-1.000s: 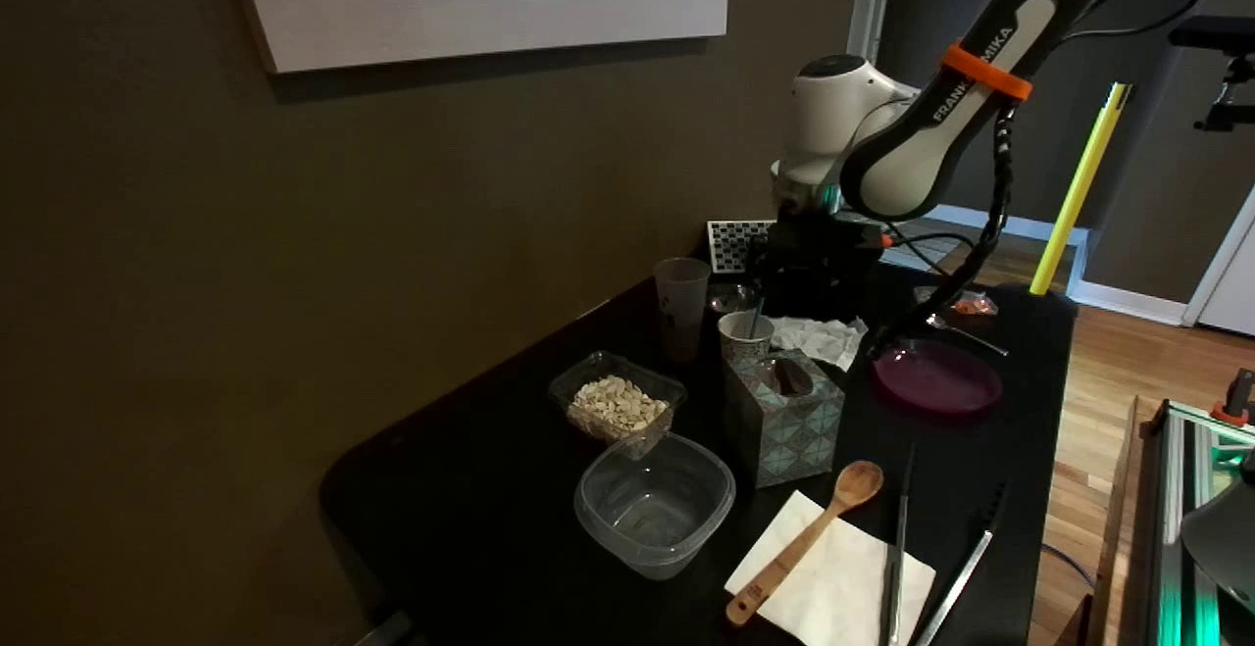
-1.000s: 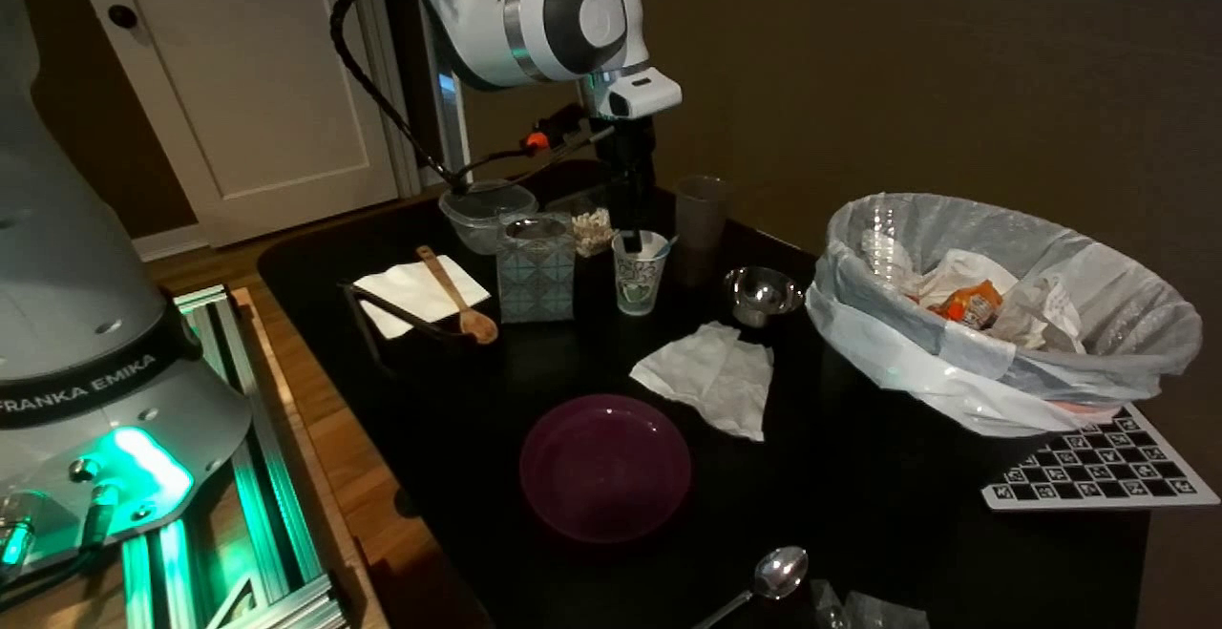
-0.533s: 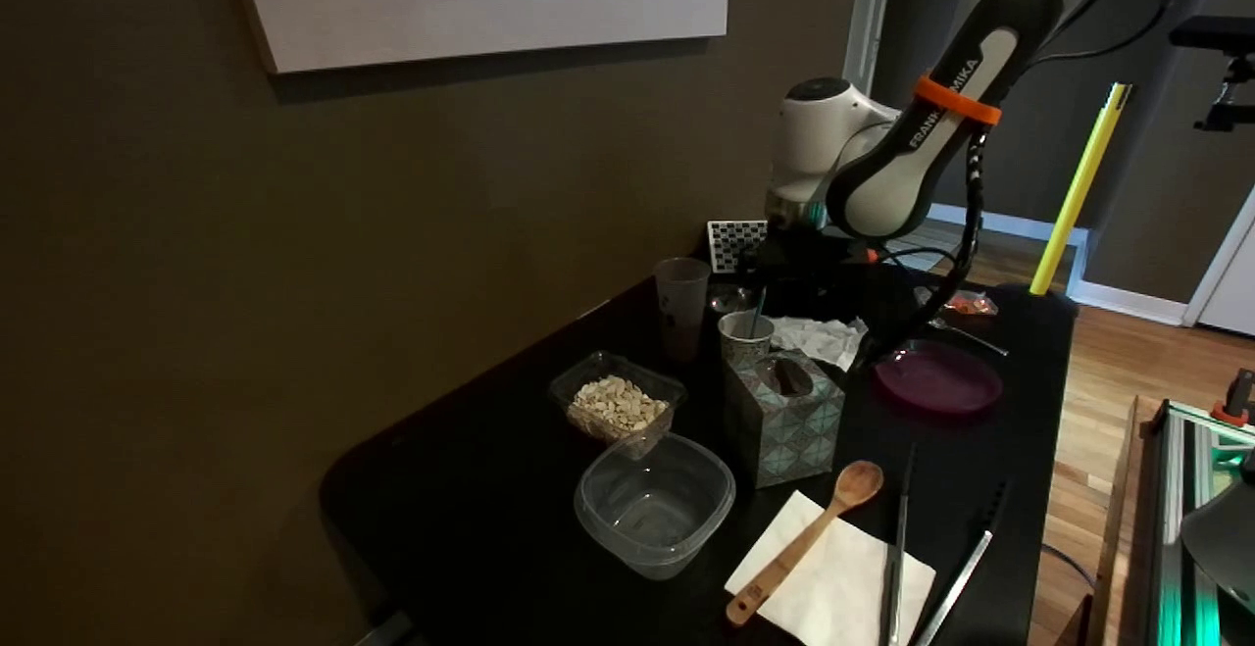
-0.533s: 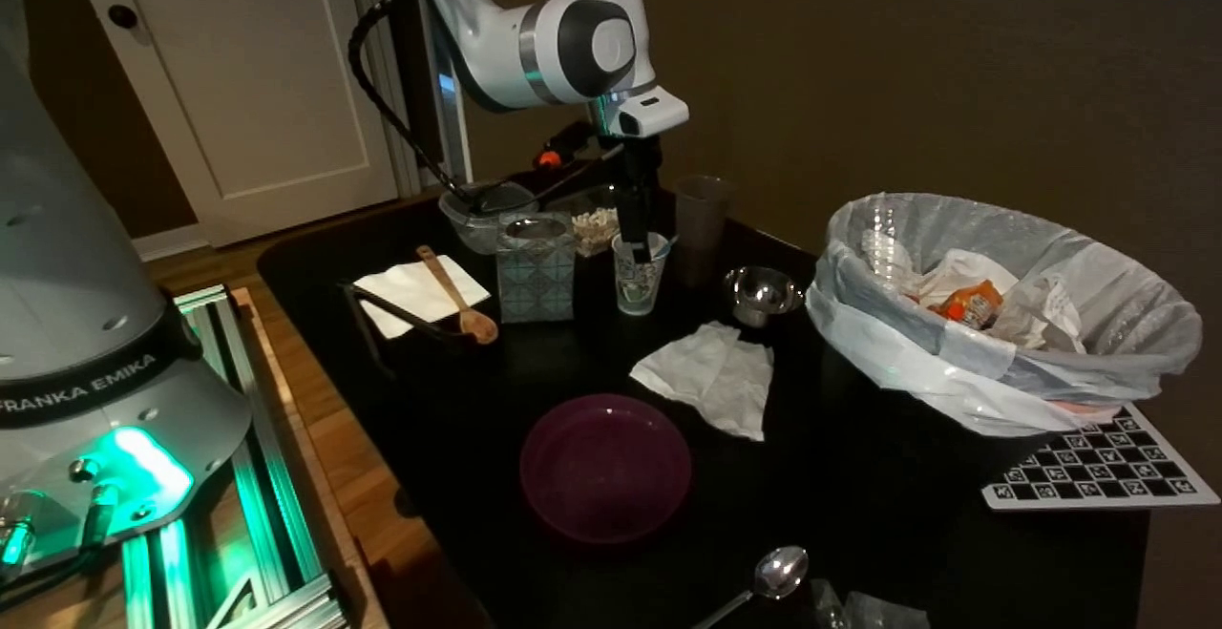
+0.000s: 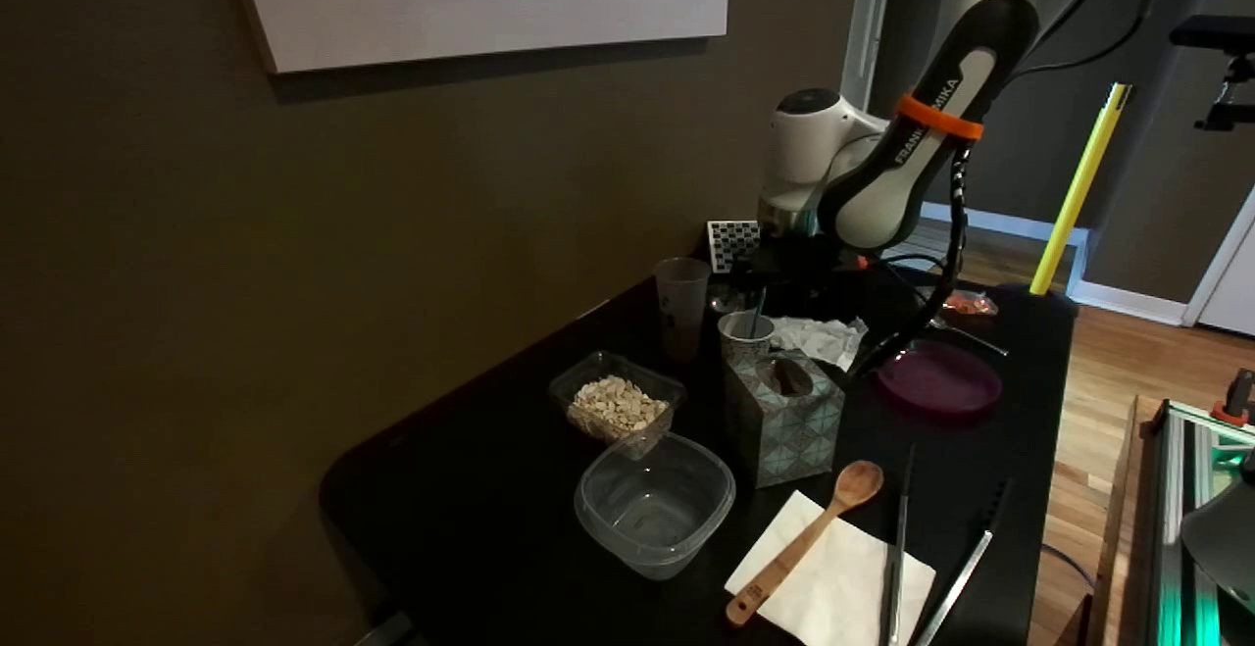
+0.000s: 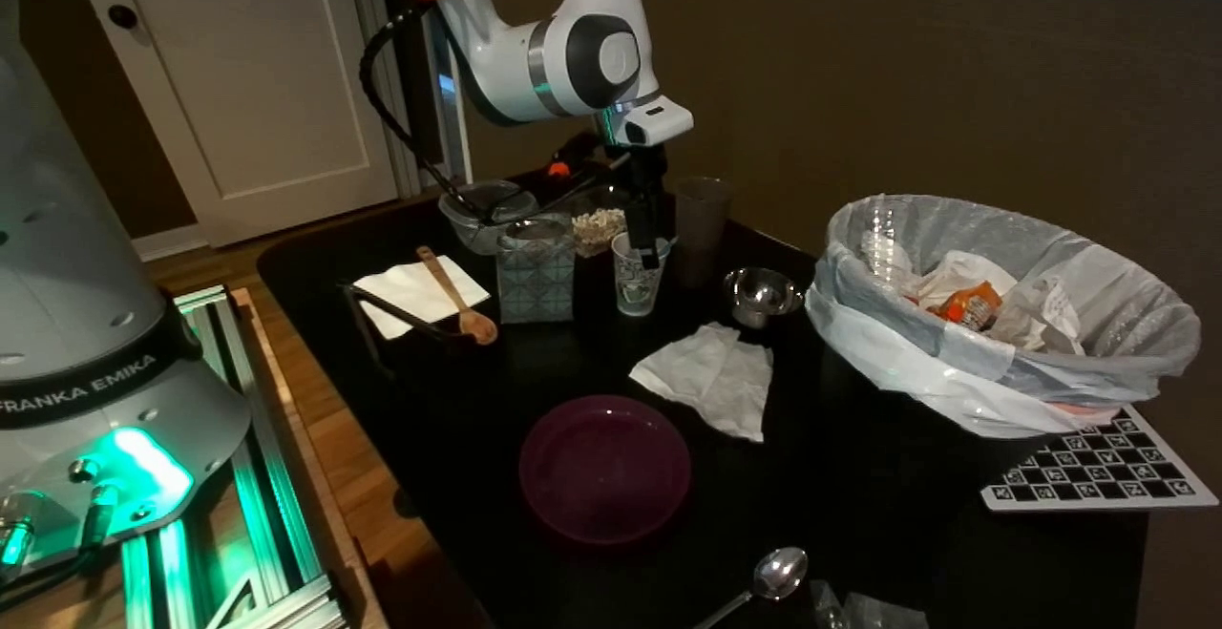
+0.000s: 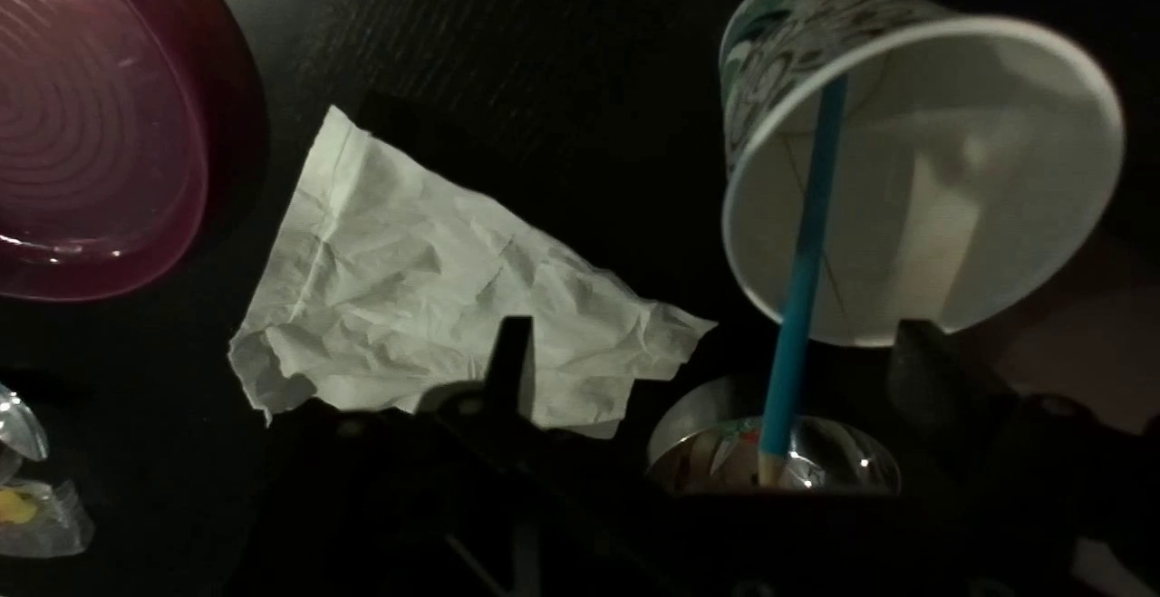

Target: Remove the pencil from the cup

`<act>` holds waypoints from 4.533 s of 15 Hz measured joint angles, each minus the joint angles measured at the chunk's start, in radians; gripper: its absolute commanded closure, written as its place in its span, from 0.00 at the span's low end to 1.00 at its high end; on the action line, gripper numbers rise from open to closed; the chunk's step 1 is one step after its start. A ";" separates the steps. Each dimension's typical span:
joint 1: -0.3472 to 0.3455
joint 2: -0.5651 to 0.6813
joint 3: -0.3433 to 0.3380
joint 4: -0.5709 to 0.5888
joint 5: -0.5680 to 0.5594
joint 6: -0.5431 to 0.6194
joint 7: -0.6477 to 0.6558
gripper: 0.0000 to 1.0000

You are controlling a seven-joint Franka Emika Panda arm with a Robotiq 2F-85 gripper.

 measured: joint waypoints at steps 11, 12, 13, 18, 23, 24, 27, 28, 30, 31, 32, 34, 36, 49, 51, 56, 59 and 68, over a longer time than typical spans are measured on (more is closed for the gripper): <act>0.096 0.056 -0.093 0.032 0.006 0.064 0.039 0.22; 0.103 0.058 -0.098 0.033 0.009 0.064 0.040 0.26; 0.109 0.059 -0.101 0.034 0.011 0.064 0.041 0.23; 0.131 0.060 -0.116 0.035 0.021 0.065 0.046 0.39; 0.141 0.060 -0.126 0.035 0.026 0.065 0.051 0.60; 0.143 0.060 -0.129 0.035 0.027 0.065 0.053 0.56; 0.150 0.060 -0.134 0.035 0.028 0.066 0.058 0.64; 0.153 0.060 -0.136 0.035 0.028 0.066 0.060 0.73; 0.156 0.060 -0.138 0.035 0.029 0.066 0.062 0.77; 0.157 0.060 -0.139 0.035 0.029 0.067 0.063 0.86; 0.158 0.061 -0.139 0.035 0.029 0.067 0.064 0.87; 0.158 0.061 -0.140 0.035 0.029 0.068 0.067 0.94; 0.160 0.061 -0.143 0.035 0.029 0.072 0.073 0.94; 0.243 0.065 -0.224 0.036 0.028 0.109 0.111 0.98; 0.269 0.062 -0.246 0.037 0.025 0.116 0.123 0.98; 0.336 0.033 -0.304 0.037 0.010 0.127 0.148 0.98; 0.360 -0.003 -0.334 0.037 0.003 0.127 0.148 0.98; 0.398 -0.131 -0.433 0.033 -0.026 0.114 0.149 0.98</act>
